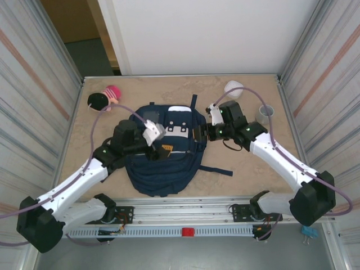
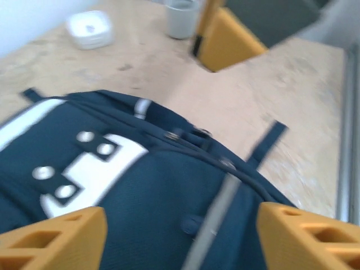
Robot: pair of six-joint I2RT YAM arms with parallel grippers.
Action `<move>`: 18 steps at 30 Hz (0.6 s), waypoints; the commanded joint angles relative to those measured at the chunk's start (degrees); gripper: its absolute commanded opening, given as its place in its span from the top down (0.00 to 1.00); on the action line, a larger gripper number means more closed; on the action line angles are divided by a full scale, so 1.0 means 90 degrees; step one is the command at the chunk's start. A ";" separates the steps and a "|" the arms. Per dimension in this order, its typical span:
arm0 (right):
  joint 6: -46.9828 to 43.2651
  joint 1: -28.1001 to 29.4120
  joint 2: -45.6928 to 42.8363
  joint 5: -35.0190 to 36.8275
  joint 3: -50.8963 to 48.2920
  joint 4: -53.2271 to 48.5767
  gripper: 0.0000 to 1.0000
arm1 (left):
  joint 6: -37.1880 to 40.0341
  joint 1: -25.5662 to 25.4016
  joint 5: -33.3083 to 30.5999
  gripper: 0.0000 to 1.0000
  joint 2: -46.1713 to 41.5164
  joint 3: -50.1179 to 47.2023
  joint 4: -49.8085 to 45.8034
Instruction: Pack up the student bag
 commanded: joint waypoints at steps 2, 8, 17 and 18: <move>0.1021 0.0010 0.0196 0.0790 0.0904 -0.1071 0.40 | -0.1672 0.0151 -0.2087 0.16 0.0014 0.0973 -0.1376; 0.1297 0.0237 0.1171 0.1022 0.1760 -0.1717 0.38 | -0.3246 0.1580 -0.2394 0.12 0.0049 0.1494 -0.2863; 0.1624 0.0775 0.2473 0.0720 0.1220 -0.1238 0.37 | -0.4018 0.2599 -0.1039 0.13 0.0644 0.0193 -0.2486; 0.1672 0.0819 0.2601 0.0764 0.1102 -0.1167 0.37 | -0.4142 0.2598 -0.0942 0.14 0.0678 -0.0079 -0.2208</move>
